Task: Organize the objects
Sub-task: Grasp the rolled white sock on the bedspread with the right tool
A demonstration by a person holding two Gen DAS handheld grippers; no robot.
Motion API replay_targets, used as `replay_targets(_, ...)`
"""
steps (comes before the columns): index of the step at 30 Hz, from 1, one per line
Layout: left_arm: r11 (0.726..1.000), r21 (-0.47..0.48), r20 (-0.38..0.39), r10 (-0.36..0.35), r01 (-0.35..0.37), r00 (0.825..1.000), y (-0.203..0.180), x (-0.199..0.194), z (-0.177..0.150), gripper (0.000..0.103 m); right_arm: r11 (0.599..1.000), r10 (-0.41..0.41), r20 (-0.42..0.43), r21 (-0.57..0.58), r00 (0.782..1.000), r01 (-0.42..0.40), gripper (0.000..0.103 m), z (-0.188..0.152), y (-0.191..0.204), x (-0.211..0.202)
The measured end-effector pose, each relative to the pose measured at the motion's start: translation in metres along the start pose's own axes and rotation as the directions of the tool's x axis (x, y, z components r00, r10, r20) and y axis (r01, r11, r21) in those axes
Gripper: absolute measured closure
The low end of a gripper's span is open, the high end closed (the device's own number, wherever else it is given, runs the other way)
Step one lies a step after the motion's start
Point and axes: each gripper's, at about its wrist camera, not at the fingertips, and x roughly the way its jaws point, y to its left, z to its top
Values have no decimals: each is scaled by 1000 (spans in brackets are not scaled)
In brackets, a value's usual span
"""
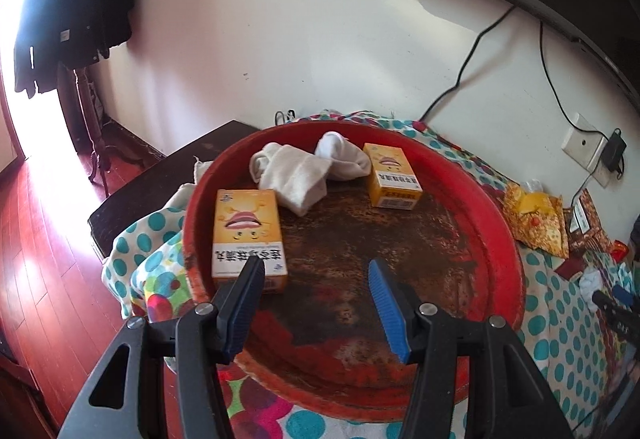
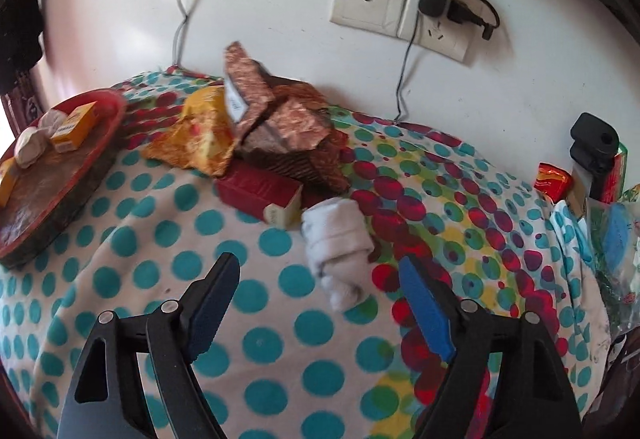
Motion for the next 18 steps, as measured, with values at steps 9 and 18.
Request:
replay_targets(9, 999, 53, -26, 14, -13, 1000, -9, 9, -4, 47, 969, 233, 3, -81, 972, -232, 21, 25, 22, 14)
replay_targets(18, 993, 119, -32, 25, -21, 999, -21, 13, -9, 47, 946, 299, -84, -101, 951, -307, 20, 47, 37, 60)
